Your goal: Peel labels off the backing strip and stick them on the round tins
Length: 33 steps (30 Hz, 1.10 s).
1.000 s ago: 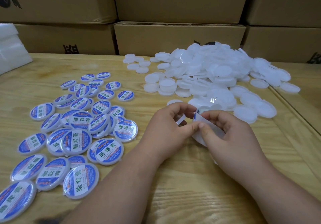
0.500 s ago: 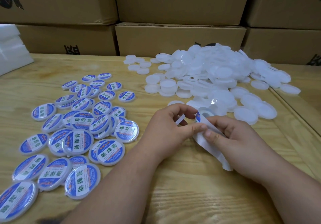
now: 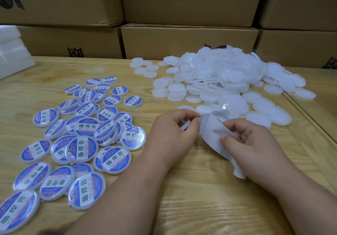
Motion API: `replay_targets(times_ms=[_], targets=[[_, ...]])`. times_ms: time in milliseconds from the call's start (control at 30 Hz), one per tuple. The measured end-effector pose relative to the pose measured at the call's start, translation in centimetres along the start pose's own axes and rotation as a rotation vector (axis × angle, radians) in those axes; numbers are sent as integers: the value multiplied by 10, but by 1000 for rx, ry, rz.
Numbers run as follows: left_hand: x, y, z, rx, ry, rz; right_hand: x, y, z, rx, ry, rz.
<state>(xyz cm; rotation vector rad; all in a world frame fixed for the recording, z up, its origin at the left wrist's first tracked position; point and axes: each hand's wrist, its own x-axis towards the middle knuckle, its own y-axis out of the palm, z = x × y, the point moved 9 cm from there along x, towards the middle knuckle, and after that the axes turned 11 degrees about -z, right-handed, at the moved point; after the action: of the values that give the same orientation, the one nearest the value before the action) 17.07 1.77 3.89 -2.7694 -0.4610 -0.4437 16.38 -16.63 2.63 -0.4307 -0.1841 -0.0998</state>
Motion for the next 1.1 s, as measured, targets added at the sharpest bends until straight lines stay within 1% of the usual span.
replay_targets(times_ms=[133, 233, 300, 400, 500, 567, 700, 767, 800, 900, 933, 1033, 1100], targets=[[5, -18, 7, -169, -109, -203, -1, -9, 4, -21, -1, -67], [7, -28, 8, -271, -146, -280, -1, -10, 5, -23, -11, -121], [6, -26, 4, -282, -127, -251, -2, -13, 13, -28, -80, -203], [1, -11, -2, -285, -114, -129, -9, -21, 33, -42, -264, -308], [-4, 1, -7, -258, -90, -28, -17, -22, 51, -84, -453, -338], [-5, 3, -7, -252, -94, 1, -19, -21, 57, -84, -507, -336], [-5, 4, -2, -219, -107, 38, -20, -20, 59, -39, -502, -327], [-6, 5, -1, -246, -135, 54, -19, -21, 58, -39, -494, -340], [-6, 6, -2, -310, -162, 68, -19, -22, 58, -33, -491, -348], [-6, 13, -2, -640, -305, 136, -21, -27, 59, 23, -491, -375], [-6, 14, -2, -716, -355, 141, -22, -28, 59, 45, -497, -378], [-7, 15, 2, -805, -455, 117, -23, -27, 60, 121, -485, -336], [-7, 18, 2, -803, -454, 127, -22, -23, 58, 170, -430, -286]])
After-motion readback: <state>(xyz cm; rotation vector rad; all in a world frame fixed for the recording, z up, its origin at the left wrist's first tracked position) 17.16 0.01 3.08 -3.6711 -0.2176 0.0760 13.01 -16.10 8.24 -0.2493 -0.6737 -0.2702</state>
